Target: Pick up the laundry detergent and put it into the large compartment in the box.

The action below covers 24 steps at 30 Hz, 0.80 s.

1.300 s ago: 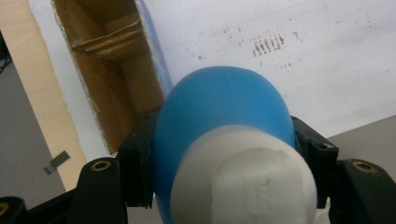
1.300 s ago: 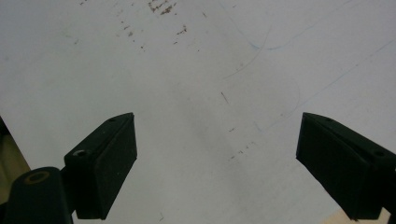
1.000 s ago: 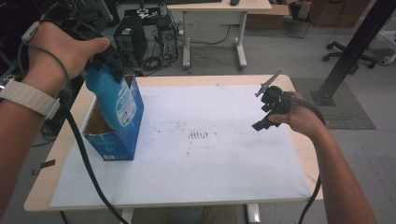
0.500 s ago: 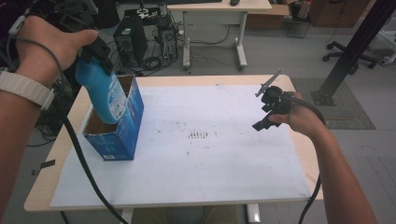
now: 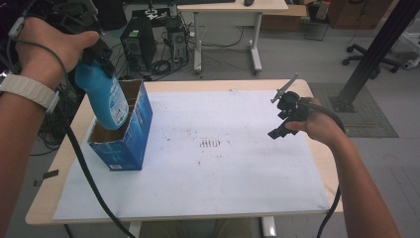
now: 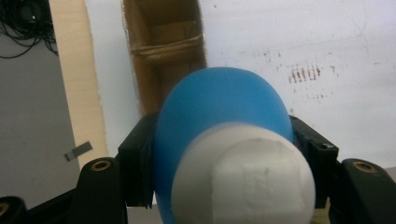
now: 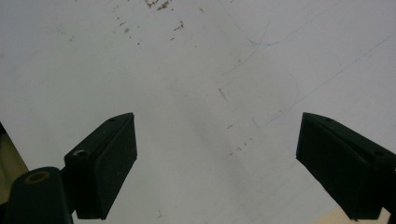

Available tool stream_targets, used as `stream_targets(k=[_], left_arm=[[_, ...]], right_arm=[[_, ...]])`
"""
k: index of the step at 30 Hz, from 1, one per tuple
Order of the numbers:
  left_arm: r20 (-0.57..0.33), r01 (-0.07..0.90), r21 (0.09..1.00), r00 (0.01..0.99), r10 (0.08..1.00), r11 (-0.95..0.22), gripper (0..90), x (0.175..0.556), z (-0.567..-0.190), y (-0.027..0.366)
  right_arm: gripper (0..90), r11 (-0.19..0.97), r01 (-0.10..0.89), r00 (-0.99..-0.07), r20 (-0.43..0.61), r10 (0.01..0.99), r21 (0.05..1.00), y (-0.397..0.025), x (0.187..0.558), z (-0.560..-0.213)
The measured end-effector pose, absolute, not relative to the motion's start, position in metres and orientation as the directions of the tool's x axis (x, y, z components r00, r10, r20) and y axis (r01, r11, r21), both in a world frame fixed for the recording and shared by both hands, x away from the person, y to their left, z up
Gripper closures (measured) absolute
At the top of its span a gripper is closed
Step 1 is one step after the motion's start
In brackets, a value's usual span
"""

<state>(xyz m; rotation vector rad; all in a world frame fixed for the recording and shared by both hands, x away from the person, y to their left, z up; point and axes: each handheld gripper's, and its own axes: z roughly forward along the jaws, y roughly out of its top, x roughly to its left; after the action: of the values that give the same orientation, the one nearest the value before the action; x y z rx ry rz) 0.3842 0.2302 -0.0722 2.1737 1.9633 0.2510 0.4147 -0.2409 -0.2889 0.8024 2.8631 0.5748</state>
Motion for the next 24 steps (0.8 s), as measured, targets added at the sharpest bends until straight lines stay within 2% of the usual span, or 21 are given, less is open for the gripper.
stream_targets(k=[24], left_arm=[[0.021,0.963,0.263,0.063,0.998,-0.066,37.3,0.400,-0.106,0.247]], right_arm=[[12.5,0.788,0.482,-0.852,-0.007,0.524,0.383,-0.240,0.417,-0.290]])
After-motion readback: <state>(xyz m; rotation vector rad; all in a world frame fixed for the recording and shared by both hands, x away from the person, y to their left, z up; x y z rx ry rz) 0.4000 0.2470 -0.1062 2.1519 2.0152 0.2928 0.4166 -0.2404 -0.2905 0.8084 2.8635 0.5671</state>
